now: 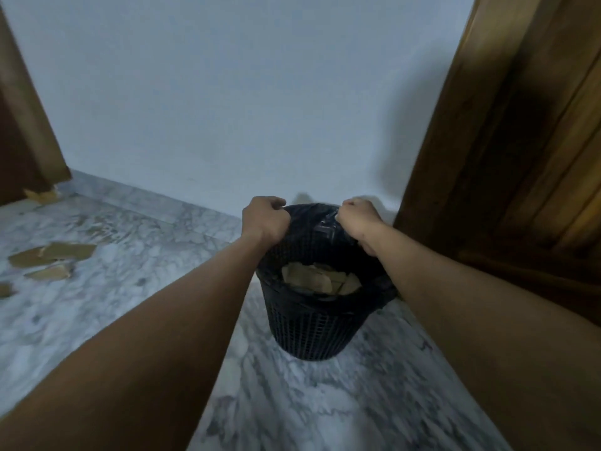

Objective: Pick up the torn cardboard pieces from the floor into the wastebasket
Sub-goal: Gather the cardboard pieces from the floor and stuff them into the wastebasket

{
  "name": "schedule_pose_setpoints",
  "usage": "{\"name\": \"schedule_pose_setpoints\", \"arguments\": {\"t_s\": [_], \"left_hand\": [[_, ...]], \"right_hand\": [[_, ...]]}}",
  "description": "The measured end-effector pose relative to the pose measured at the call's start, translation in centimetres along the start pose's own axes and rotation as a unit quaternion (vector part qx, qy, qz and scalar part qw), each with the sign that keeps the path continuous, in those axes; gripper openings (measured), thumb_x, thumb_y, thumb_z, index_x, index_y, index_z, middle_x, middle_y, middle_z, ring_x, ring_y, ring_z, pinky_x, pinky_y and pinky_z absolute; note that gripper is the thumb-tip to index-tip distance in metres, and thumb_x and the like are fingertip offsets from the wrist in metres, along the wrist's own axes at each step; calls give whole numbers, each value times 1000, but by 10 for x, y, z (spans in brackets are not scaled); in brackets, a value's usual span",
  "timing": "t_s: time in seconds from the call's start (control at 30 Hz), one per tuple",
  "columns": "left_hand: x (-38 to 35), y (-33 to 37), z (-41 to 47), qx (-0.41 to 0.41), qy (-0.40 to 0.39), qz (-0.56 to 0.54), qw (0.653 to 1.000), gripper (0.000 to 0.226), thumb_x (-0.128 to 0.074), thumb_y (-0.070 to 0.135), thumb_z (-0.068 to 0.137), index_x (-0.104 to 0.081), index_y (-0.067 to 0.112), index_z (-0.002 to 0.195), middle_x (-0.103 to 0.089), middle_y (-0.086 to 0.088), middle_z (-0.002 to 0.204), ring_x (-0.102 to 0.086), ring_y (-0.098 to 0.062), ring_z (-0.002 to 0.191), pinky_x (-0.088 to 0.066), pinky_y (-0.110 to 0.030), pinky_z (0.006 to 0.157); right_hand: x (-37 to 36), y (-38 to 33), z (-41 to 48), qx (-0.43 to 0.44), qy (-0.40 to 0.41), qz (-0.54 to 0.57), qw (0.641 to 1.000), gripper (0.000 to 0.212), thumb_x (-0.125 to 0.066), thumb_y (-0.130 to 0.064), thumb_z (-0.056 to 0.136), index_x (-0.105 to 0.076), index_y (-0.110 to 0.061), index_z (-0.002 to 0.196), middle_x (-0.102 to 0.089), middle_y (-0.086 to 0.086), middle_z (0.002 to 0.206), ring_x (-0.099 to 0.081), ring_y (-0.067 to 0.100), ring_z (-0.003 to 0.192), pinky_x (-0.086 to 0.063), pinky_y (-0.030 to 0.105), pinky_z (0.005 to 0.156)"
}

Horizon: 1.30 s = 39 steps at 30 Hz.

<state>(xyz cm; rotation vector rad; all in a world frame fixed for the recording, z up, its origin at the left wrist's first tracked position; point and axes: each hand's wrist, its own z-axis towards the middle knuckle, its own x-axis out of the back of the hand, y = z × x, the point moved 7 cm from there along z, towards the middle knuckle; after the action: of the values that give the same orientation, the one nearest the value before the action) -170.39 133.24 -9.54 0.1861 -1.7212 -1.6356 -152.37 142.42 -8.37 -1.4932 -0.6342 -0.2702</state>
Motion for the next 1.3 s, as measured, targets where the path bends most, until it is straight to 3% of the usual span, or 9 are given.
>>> {"name": "schedule_pose_setpoints", "arguments": {"t_s": [0.07,0.17,0.27,0.43,0.63,0.8,0.9,1.1,1.3], "left_hand": [[24,-6,-2,-11,12,20,1000,41,-54,7,93,-67,12,131,-67,-4,133,-60,-19,124,-35,-14,95],[69,-28,-9,-14,39,45,998,40,-53,11,94,-67,14,132,-66,-3,134,-60,-17,124,-35,-13,92],[124,-66,-23,-7,73,73,995,39,-52,16,98,-65,14,134,-65,-5,135,-61,-20,123,-38,-15,90],[236,-163,-78,63,165,110,978,40,-52,23,101,-60,13,139,-62,-9,138,-58,-25,127,-41,-26,100],[365,-301,-220,207,299,168,916,43,-55,26,100,-57,18,142,-70,-17,119,-62,-31,117,-48,-35,96],[433,-397,-363,316,334,296,837,61,-48,46,95,-46,18,150,-43,-16,155,-24,-39,149,-22,-54,120],[460,-439,-439,416,334,345,772,76,-41,68,93,-27,31,158,-18,-13,167,-2,-42,153,-6,-65,119],[511,-494,-518,515,357,358,692,104,-22,98,72,0,43,158,3,-15,169,11,-52,150,6,-75,111],[519,-529,-506,512,292,347,729,109,-9,103,66,3,45,158,12,-12,168,10,-53,149,10,-73,113]], "right_hand": [[-17,-22,-5,31,-14,-11,999,26,-46,-3,93,-65,-5,111,-62,12,106,-60,29,94,-48,30,80],[-55,-50,-19,59,-33,-21,997,52,-46,-10,99,-42,-7,150,-45,11,152,-47,29,135,-40,32,109],[-108,-75,-39,108,-50,-34,992,54,-48,-18,97,-40,-16,150,-49,8,147,-53,30,130,-45,38,107],[-212,-109,-80,203,-95,-53,973,50,-49,-29,101,-38,-22,149,-51,7,142,-59,26,112,-45,30,76],[-380,-98,-162,193,-238,-78,949,60,-54,-47,100,-35,-24,152,-43,9,153,-48,32,135,-43,40,104],[-509,-60,-253,207,-377,-167,887,77,-54,-62,95,-25,-29,158,-17,8,167,-22,33,152,-27,55,117],[-559,-37,-287,238,-390,-289,841,89,-42,-81,88,-7,-42,160,8,6,170,6,38,155,-2,72,116],[-614,-5,-323,274,-349,-379,812,98,-1,-100,69,11,-53,154,9,9,170,7,40,154,3,76,113],[-666,-32,-374,391,-365,-359,765,89,-6,-94,79,-20,-50,155,-6,3,170,0,34,156,6,69,116]]}}
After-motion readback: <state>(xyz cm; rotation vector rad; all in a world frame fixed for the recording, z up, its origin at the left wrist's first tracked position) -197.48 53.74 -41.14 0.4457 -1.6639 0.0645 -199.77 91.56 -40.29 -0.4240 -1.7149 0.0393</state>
